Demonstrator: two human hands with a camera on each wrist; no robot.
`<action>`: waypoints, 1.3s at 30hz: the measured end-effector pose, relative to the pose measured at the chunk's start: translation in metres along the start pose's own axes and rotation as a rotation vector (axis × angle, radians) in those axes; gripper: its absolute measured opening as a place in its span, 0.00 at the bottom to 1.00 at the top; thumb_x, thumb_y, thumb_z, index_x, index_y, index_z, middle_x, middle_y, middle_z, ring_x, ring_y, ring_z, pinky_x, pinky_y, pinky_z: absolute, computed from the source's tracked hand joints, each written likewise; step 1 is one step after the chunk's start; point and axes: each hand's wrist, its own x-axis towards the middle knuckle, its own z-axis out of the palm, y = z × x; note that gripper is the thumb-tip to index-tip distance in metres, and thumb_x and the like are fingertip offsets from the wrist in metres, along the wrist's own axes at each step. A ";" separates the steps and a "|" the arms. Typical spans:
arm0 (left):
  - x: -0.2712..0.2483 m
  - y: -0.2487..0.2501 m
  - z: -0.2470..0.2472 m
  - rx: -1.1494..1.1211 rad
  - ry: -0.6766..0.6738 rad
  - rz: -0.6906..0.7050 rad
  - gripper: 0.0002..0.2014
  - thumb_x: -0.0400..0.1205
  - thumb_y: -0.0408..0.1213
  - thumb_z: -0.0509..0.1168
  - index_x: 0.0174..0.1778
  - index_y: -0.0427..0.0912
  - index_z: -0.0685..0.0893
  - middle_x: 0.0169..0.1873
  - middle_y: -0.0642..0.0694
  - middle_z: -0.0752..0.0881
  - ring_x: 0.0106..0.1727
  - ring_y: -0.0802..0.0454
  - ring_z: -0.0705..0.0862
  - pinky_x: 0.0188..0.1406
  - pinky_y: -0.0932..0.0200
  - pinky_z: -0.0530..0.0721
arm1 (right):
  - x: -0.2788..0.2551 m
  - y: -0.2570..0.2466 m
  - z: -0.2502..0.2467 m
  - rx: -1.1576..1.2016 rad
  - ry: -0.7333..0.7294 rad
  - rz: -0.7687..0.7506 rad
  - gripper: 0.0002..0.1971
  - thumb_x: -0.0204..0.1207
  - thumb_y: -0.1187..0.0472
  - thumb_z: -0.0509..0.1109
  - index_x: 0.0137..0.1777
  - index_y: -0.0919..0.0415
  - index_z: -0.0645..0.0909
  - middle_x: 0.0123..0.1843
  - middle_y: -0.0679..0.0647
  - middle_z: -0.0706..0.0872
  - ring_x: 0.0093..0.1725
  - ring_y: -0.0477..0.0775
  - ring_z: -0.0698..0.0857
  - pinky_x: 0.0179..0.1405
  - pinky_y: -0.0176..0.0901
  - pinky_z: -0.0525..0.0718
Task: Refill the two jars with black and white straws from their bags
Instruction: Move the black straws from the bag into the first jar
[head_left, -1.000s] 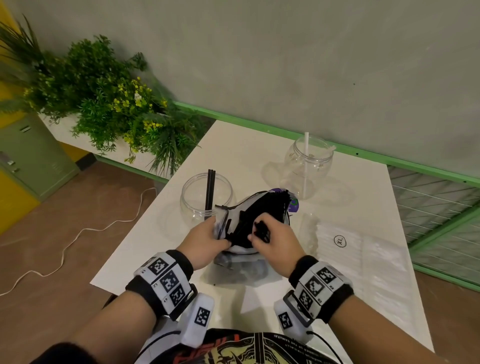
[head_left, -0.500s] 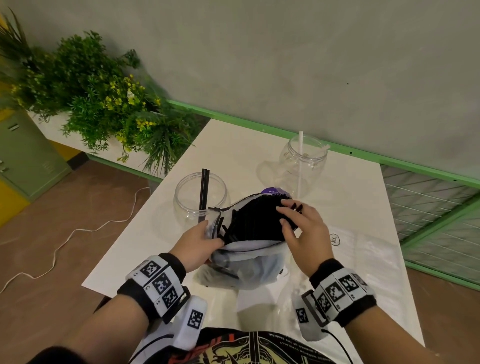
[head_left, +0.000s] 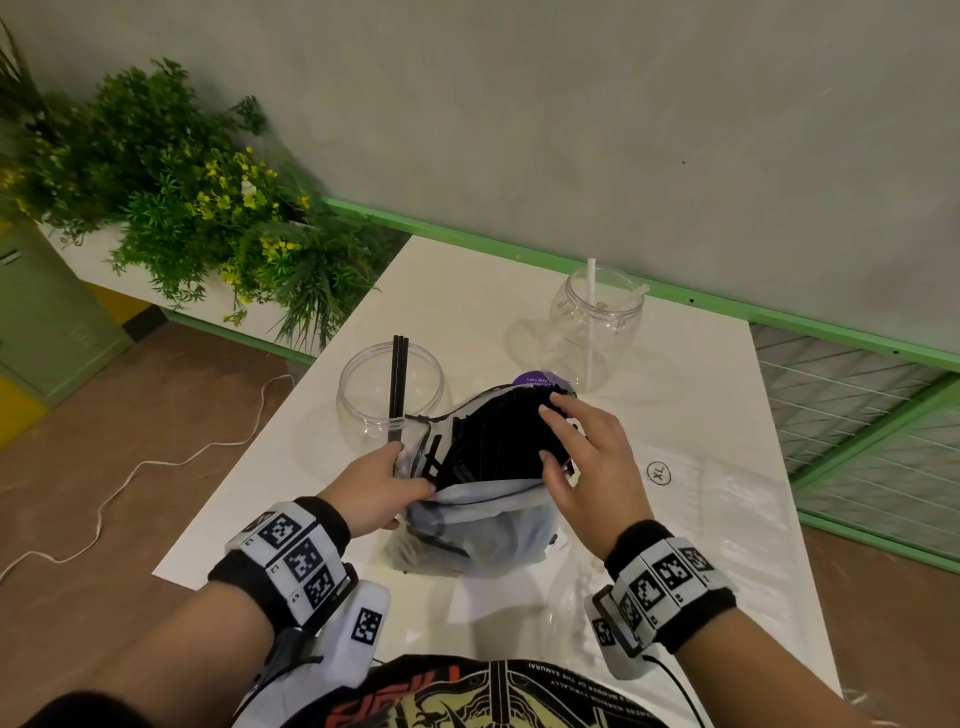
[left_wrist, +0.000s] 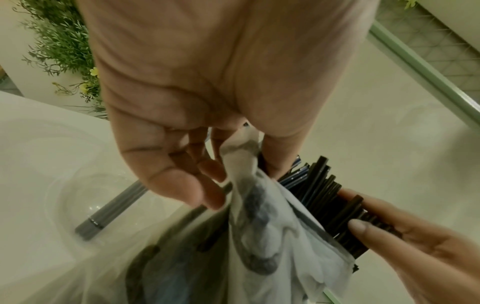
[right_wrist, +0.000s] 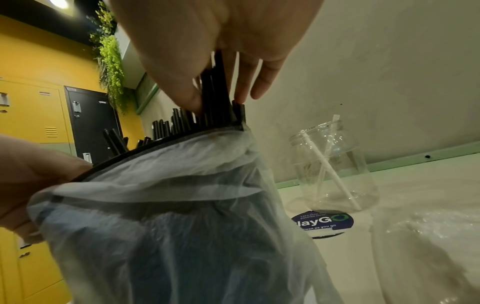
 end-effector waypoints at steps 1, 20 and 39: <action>-0.001 0.000 0.000 -0.022 -0.001 -0.013 0.12 0.79 0.39 0.68 0.55 0.40 0.77 0.50 0.40 0.84 0.48 0.44 0.86 0.32 0.59 0.84 | -0.001 -0.002 -0.001 -0.023 0.008 -0.005 0.22 0.77 0.59 0.65 0.71 0.60 0.78 0.73 0.54 0.78 0.68 0.57 0.76 0.67 0.57 0.77; -0.007 -0.001 0.015 -0.511 -0.084 0.005 0.20 0.79 0.21 0.61 0.67 0.35 0.72 0.60 0.30 0.81 0.51 0.42 0.87 0.38 0.56 0.88 | -0.033 -0.042 0.040 -0.229 -0.318 -0.266 0.10 0.61 0.62 0.72 0.40 0.55 0.75 0.32 0.47 0.79 0.32 0.53 0.78 0.41 0.45 0.67; -0.005 -0.002 0.010 -0.280 -0.027 0.153 0.11 0.70 0.22 0.69 0.46 0.37 0.85 0.36 0.47 0.90 0.43 0.45 0.88 0.48 0.49 0.86 | -0.014 -0.056 0.040 0.097 -0.355 0.221 0.32 0.66 0.55 0.75 0.72 0.56 0.72 0.64 0.51 0.77 0.64 0.53 0.71 0.61 0.47 0.78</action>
